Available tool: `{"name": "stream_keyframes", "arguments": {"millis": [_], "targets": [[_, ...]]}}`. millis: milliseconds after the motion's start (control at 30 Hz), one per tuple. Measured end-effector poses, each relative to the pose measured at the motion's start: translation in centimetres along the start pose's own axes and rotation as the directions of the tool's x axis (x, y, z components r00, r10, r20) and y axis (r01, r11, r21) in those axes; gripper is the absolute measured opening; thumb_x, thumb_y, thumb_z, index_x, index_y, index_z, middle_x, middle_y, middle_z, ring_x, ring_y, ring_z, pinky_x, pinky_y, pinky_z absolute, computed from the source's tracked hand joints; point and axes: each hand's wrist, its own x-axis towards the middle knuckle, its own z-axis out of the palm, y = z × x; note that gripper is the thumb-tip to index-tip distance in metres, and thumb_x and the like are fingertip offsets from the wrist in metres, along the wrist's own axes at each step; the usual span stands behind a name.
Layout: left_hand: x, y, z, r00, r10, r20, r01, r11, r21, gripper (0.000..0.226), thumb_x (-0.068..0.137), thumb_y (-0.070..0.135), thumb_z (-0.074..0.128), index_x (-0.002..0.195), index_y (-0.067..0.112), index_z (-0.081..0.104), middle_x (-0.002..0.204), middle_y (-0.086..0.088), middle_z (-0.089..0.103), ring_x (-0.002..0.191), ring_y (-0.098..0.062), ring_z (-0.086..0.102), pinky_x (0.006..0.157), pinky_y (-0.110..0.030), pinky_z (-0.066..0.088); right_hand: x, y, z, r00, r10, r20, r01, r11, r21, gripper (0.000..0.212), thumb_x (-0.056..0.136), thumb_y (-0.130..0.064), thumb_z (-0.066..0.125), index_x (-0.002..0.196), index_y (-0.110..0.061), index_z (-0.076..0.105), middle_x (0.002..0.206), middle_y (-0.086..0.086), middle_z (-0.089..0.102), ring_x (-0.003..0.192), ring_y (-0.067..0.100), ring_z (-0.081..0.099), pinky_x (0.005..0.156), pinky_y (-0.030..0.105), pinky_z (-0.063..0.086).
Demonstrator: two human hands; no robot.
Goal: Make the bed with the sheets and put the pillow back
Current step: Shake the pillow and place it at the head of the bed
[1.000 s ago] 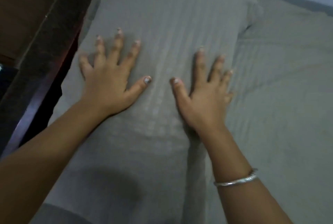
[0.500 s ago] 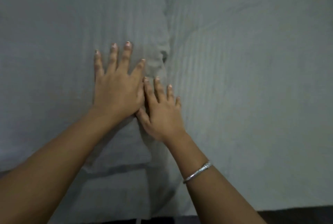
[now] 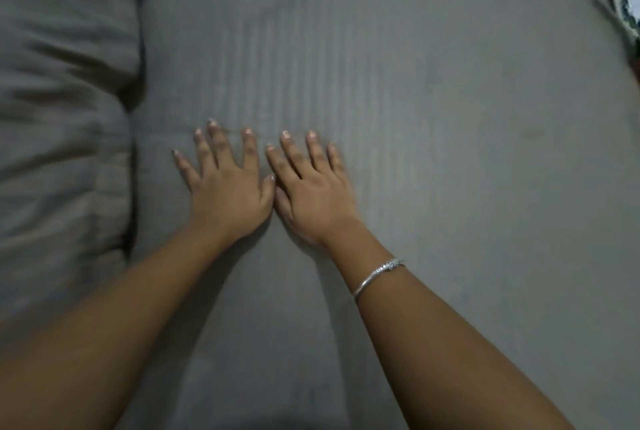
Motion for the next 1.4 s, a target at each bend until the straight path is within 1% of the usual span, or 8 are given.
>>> {"name": "stream_keyframes", "arguments": {"millis": [100,333,500,667,900,1067,1300,1400], "targets": [[-0.5,8.4,2.1,0.995,0.029,-0.1,-0.031,0.999,-0.024,0.073,0.086,0.045,0.02,0.149,0.009,0.018,0.155,-0.023,0.009,0.142,-0.044,0.007,0.105,-0.07,-0.001,-2.9,7.6,0.3,0.994,0.055,-0.099,-0.053,0.998,0.027,0.053,0.092,-0.047,0.03,0.143,-0.036,0.035,0.153,-0.001,0.031,0.141,0.036,0.023,0.112,0.059,0.01],[0.7,24.3,2.7,0.945,0.273,-0.182,-0.277,0.961,0.004,0.076,0.082,0.053,0.011,0.148,0.017,0.025,0.158,-0.011,0.013,0.144,-0.033,0.013,0.108,-0.065,0.001,-8.6,23.0,-2.3,0.942,0.325,-0.083,-0.33,0.943,-0.052,0.06,0.092,-0.052,0.022,0.15,-0.036,0.012,0.16,0.003,0.008,0.145,0.036,0.001,0.11,0.063,0.0],[1.9,26.0,3.3,0.979,0.089,-0.181,-0.099,0.994,-0.047,0.067,0.089,0.046,0.015,0.15,0.018,0.019,0.159,-0.008,0.008,0.144,-0.035,0.007,0.109,-0.063,0.0,-8.6,23.1,-1.3,0.99,0.108,-0.086,-0.112,0.993,-0.048,0.063,0.089,-0.041,0.024,0.149,-0.022,0.025,0.157,-0.001,0.021,0.145,0.027,0.014,0.112,0.057,-0.001],[2.1,31.1,3.8,0.975,0.191,-0.113,-0.192,0.981,0.005,0.077,0.085,0.056,0.006,0.151,0.017,0.014,0.159,-0.006,0.003,0.145,-0.034,0.0,0.11,-0.061,-0.003,-9.9,29.2,-2.5,0.99,0.118,-0.076,-0.121,0.992,-0.034,0.067,0.085,-0.048,0.03,0.149,-0.03,0.021,0.158,-0.006,0.018,0.145,0.029,0.01,0.114,0.05,0.0],[0.8,41.6,4.0,0.895,0.443,-0.047,-0.445,0.889,-0.11,0.085,0.078,0.068,0.008,0.151,0.023,0.011,0.16,0.001,0.002,0.146,-0.026,-0.001,0.112,-0.056,-0.007,-13.7,38.9,-3.8,0.883,0.461,-0.09,-0.466,0.884,-0.039,0.07,0.09,-0.057,0.031,0.15,-0.036,0.003,0.16,-0.001,-0.003,0.143,0.041,-0.007,0.114,0.057,-0.003],[-1.8,46.5,5.9,0.946,0.285,-0.151,-0.31,0.935,-0.173,0.087,0.075,0.068,0.001,0.151,0.027,0.012,0.159,0.001,0.01,0.146,-0.024,0.004,0.112,-0.054,-0.007,-16.3,41.3,-3.4,0.984,0.167,-0.055,-0.17,0.984,-0.047,0.071,0.091,-0.053,0.029,0.152,-0.029,0.004,0.16,-0.004,-0.003,0.145,0.032,-0.008,0.113,0.053,-0.007],[-6.8,56.6,7.6,0.884,0.446,-0.142,-0.467,0.855,-0.224,0.084,0.08,0.063,0.009,0.149,0.018,0.026,0.155,-0.005,0.026,0.144,-0.022,0.018,0.114,-0.049,0.001,-25.8,48.6,-3.7,0.936,0.351,-0.029,-0.352,0.936,-0.031,0.071,0.089,-0.052,0.02,0.152,-0.025,0.004,0.159,0.007,-0.008,0.145,0.037,0.001,0.116,0.044,0.004],[-8.8,56.2,7.7,0.848,0.491,-0.2,-0.524,0.833,-0.175,0.078,0.085,0.06,0.016,0.149,0.017,0.024,0.154,-0.006,0.027,0.144,-0.025,0.019,0.113,-0.057,0.0,-28.3,47.3,-3.7,0.96,0.279,-0.034,-0.28,0.959,-0.042,0.075,0.091,-0.052,0.029,0.152,-0.019,0.001,0.159,0.012,-0.006,0.145,0.034,-0.004,0.116,0.046,0.001]]}}
